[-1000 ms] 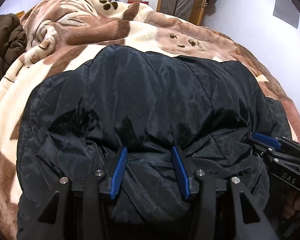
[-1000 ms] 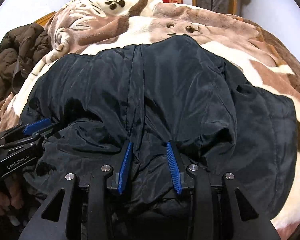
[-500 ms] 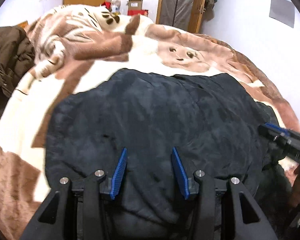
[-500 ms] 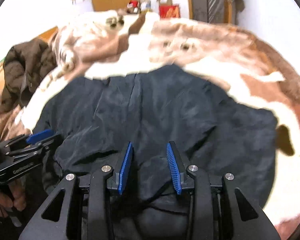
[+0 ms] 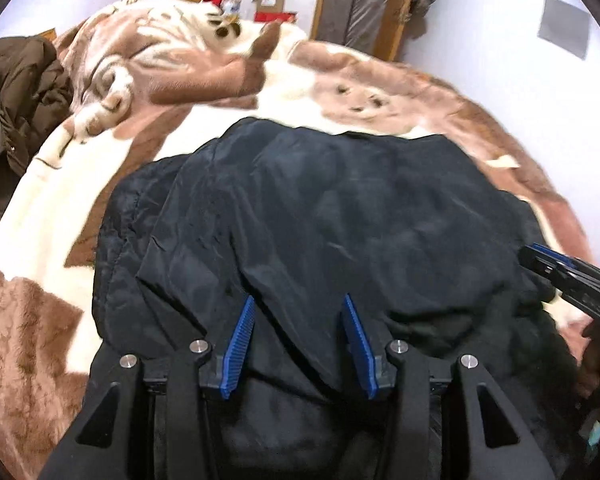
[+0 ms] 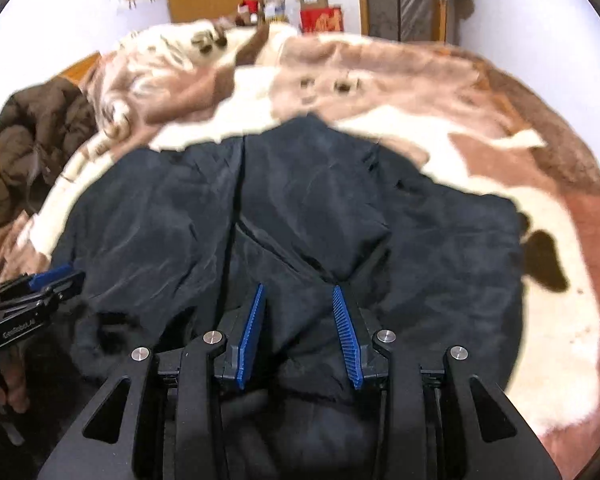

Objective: Fold large clothes
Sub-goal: 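Open both tools and lift them off the folded jacket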

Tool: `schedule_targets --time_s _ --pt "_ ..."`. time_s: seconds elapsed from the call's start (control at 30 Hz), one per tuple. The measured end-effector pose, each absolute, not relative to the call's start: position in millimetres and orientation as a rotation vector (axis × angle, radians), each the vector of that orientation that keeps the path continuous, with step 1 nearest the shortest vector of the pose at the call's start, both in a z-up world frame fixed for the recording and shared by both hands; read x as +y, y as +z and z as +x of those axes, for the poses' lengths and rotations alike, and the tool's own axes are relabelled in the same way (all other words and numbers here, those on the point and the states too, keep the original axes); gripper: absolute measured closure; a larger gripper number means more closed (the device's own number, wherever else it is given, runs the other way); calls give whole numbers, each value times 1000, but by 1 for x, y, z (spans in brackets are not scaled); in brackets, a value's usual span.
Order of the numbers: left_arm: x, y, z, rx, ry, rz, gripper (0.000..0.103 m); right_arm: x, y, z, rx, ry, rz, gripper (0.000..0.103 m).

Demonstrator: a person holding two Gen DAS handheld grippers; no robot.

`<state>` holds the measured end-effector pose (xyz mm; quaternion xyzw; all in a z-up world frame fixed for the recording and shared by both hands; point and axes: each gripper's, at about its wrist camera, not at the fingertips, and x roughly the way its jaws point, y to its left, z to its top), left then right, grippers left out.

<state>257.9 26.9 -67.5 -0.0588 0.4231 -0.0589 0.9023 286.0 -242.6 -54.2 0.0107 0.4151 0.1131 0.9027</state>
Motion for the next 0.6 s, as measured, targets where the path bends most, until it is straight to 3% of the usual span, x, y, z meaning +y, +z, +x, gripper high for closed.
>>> schedule_targets --time_s 0.23,0.6 --pt "4 -113 254 965 -144 -124 54 -263 -105 293 973 187 39 67" --pt "0 -90 243 978 -98 -94 53 -262 -78 270 968 171 25 65"
